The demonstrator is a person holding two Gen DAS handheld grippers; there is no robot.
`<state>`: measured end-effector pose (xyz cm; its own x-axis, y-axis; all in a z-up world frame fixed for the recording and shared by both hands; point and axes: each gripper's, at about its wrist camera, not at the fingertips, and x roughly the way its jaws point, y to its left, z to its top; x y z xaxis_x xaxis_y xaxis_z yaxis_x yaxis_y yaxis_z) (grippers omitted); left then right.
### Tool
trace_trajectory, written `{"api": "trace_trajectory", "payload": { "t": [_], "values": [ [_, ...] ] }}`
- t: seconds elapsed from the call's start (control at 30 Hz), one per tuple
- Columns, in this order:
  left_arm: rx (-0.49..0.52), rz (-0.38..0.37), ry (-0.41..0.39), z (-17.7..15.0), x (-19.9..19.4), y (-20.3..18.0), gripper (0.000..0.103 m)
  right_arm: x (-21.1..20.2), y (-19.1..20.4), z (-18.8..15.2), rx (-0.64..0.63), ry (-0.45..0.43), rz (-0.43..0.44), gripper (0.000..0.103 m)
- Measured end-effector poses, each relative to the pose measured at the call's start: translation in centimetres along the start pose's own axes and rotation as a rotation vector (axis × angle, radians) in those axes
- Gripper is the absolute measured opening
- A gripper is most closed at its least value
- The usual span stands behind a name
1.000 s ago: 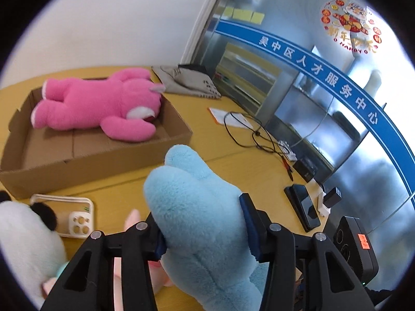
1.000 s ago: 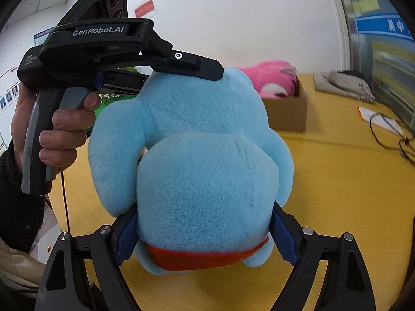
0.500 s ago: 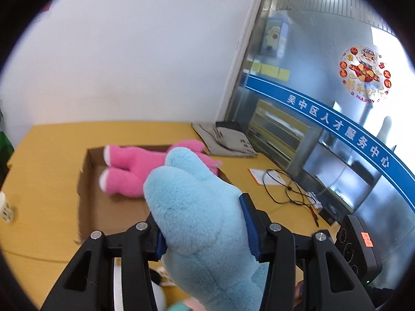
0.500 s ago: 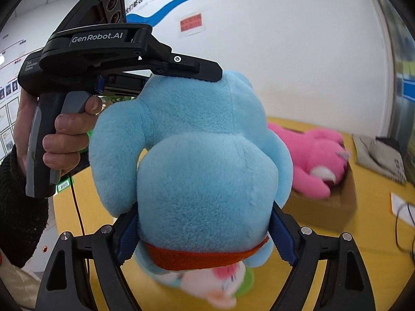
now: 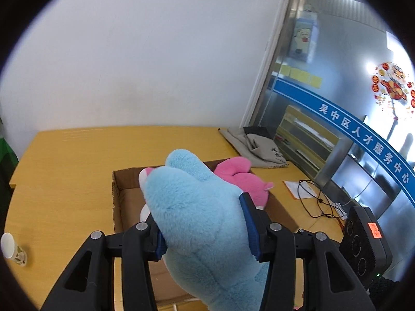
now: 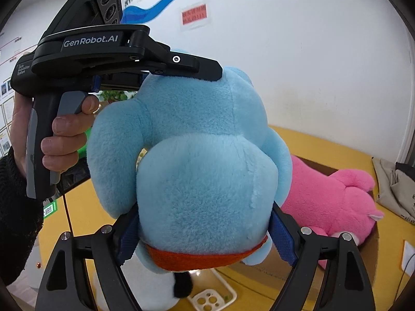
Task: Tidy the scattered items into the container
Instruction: 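Lift the light blue plush with both tools and carry it into the box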
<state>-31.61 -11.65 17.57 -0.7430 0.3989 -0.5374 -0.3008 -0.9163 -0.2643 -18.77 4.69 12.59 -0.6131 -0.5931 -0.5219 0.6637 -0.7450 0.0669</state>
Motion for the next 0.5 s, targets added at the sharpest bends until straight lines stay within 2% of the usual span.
{"api": "trace_trajectory", "payload": {
  "t": [0.27, 0.4, 0.47, 0.5],
  "values": [
    [-0.044, -0.023, 0.139, -1.5, 8.5, 6.8, 0.048, 10.3, -2.8, -1.1, 0.163, 0.184, -0.003, 0.089],
    [-0.062, -0.041, 0.218, -3.6, 12.3, 9.8, 0.052, 14.5, -3.1, -2.5, 0.202, 0.289, -0.075, 0.088],
    [-0.053, -0.036, 0.266, -4.9, 14.0, 10.7, 0.058, 16.0, -2.8, -3.3, 0.219, 0.35, -0.108, 0.087],
    [-0.05, -0.043, 0.264, -5.3, 14.1, 10.9, 0.06, 16.6, -2.5, -3.8, 0.23, 0.383, -0.12, 0.087]
  ]
}}
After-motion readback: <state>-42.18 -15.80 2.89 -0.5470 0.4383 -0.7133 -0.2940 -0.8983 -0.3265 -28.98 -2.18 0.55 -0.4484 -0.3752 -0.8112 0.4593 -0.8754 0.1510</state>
